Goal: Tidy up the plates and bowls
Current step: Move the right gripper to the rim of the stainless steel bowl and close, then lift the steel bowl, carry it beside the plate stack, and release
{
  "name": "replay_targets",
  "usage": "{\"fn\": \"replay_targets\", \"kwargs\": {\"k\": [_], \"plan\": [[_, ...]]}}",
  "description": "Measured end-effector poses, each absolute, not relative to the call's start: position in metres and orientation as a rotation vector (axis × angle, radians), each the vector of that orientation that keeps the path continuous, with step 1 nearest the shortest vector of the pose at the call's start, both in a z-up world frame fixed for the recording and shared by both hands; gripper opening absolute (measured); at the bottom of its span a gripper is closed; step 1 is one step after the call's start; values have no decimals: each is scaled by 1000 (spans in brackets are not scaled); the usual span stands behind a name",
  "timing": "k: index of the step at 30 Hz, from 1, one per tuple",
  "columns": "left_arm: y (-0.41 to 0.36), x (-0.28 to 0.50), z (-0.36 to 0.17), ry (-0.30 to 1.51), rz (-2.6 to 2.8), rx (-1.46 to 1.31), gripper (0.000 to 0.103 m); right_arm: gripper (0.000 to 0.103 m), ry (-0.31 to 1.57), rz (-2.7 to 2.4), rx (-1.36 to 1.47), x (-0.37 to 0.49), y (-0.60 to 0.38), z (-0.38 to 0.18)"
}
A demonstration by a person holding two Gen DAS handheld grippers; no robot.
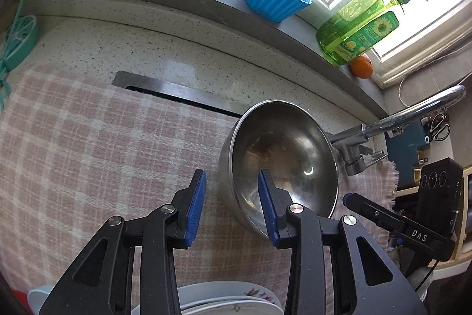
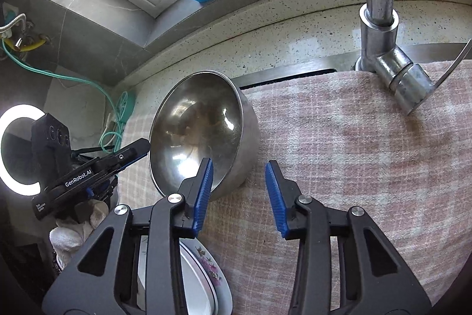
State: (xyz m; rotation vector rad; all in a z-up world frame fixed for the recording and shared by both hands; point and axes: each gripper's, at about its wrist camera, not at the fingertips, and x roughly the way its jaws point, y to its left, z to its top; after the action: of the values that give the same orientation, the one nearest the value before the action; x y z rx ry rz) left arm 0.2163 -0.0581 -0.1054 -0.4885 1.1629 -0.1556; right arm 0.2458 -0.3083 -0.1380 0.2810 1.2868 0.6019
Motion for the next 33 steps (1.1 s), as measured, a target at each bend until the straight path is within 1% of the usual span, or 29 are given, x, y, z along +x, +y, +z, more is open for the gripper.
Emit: {"fn": "replay_targets", "kwargs": {"k": [4,6,9,11,21,33], "plan": [[-59,222,-113,1171,-154,-508,34,34,1306,603,257,252,-299,-145],[-62,224,-116,1177,-157,-500,32,27,1317,604,227,253,-293,-148],[-64,226,-119,1188,-160,-495,32,21,1343,621,206,253,-286,-154],[-65,227,-122,1193,-170,-503,24,21,1337,620,176,252,-284,-154],[-73,221,-116,1189,-169,-462,23,20,1333,610,140,246,-284,-146],[-105,180,-89,1162,-257,-397,23,20,1303,599,137,213,-325,-120]]}}
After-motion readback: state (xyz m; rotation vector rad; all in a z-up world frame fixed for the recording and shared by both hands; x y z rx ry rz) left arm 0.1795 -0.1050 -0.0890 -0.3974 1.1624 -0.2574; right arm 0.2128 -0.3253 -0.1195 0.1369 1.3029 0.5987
